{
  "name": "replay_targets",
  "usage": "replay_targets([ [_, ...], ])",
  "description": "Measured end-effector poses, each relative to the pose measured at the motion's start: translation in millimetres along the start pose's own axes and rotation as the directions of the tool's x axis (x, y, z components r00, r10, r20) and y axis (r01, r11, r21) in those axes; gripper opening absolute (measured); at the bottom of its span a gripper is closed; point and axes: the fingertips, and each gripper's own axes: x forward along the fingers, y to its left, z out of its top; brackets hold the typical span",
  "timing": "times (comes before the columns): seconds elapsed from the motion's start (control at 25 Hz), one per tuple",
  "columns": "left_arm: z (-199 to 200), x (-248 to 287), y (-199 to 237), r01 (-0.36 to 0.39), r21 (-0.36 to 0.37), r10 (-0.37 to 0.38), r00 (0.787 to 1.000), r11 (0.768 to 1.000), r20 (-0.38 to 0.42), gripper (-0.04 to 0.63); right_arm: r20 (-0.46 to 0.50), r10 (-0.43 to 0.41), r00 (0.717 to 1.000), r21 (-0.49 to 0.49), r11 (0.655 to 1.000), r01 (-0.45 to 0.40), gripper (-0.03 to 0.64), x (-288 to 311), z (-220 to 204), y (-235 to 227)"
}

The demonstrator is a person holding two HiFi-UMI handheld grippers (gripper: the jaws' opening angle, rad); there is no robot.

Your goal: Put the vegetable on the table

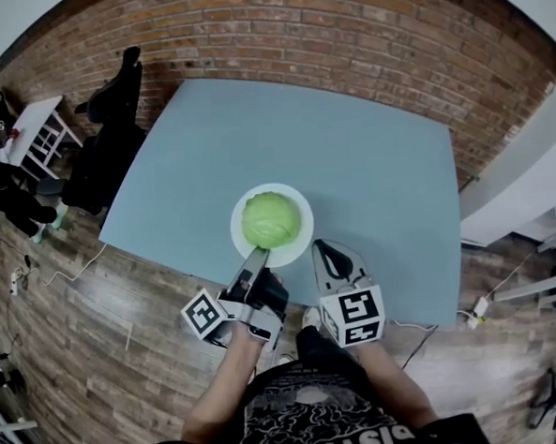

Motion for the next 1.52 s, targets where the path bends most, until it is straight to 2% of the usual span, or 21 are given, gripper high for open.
replay_targets([
  [0.96,9,112,71,-0.088,0.022,0.088,0.996,0.996,-0.02,0.028,-0.008,-0.025,1.0,0.056,0.998,0.026,0.009,63,-5,-106],
  [1.08,8,120,83,-0.082,0.015,0.083,0.996,0.997,-0.035,0.028,-0.009,-0.026,1.0,0.049,0.998,0.026,0.009,68,-8,-114],
  [1.24,5,127,97,-0.109,0.057,0.113,0.992,0.992,-0.061,0.029,-0.012,-0.022,1.0,0.05,0.999,0.022,0.009,72,-8,-118],
  [1.52,7,136,117,-0.131,0.06,0.136,0.986,0.99,-0.094,0.029,-0.019,-0.036,0.999,0.043,0.998,0.037,0.009,83,-11,-127],
])
